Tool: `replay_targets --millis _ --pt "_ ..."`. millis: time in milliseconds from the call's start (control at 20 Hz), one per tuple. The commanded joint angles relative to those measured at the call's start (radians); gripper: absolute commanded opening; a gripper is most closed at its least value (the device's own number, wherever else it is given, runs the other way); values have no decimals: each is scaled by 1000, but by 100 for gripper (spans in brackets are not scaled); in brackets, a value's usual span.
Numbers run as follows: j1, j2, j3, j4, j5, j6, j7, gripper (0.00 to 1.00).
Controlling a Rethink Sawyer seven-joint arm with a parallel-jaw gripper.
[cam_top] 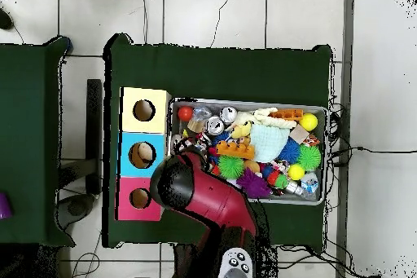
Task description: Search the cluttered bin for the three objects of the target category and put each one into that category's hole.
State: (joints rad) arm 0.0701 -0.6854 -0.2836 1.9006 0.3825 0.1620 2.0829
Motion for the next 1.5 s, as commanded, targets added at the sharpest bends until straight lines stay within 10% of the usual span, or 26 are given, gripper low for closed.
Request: replay_targets --millis 50,1500 --pt "-51 65 127 43 -74 -129 121 100" --pt "-118 174 251 28 -118 -323 184 100"
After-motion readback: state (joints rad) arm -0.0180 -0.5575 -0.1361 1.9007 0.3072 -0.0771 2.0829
